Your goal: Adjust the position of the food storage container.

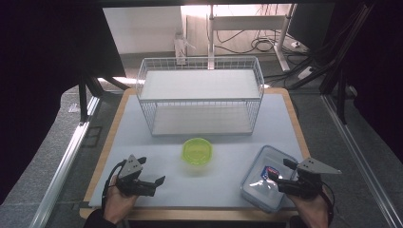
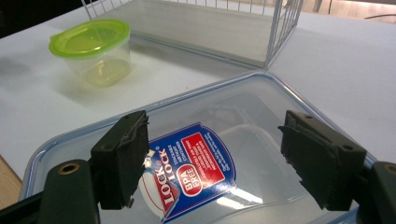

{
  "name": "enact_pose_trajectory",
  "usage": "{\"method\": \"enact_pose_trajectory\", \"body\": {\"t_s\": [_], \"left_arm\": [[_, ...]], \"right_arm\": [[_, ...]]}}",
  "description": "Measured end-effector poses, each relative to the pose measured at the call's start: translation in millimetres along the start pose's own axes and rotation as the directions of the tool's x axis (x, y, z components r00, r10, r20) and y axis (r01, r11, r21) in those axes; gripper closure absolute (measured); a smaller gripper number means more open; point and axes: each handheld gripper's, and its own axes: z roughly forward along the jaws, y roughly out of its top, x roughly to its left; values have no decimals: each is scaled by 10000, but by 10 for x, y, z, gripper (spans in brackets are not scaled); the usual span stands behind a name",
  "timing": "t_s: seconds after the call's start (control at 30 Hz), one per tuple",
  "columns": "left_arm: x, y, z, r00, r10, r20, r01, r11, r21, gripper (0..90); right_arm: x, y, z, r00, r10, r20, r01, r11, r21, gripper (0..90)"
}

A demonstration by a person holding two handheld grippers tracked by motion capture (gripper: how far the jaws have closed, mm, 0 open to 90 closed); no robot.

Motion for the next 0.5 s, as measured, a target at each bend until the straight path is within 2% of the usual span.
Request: {"method": "enact_pose_trajectory", "body": {"t_s": [0.13,0.33,0.5], "left_arm": [[-33,24,0,9998,107,-189,-104,9998,164,21],[-41,48,-16,9999,-124,21,124,9998,137,36],[-90,75,11,9999,62,111,-66,9995,298,57]], "right_arm": [[7,-1,-16,9999,6,130,-5,10000,-31,225],[-5,-7,-10,9997,59,247,-60,10000,38,215],[4,-8,2,9996,-2,276,-2,9999,117,208]]}}
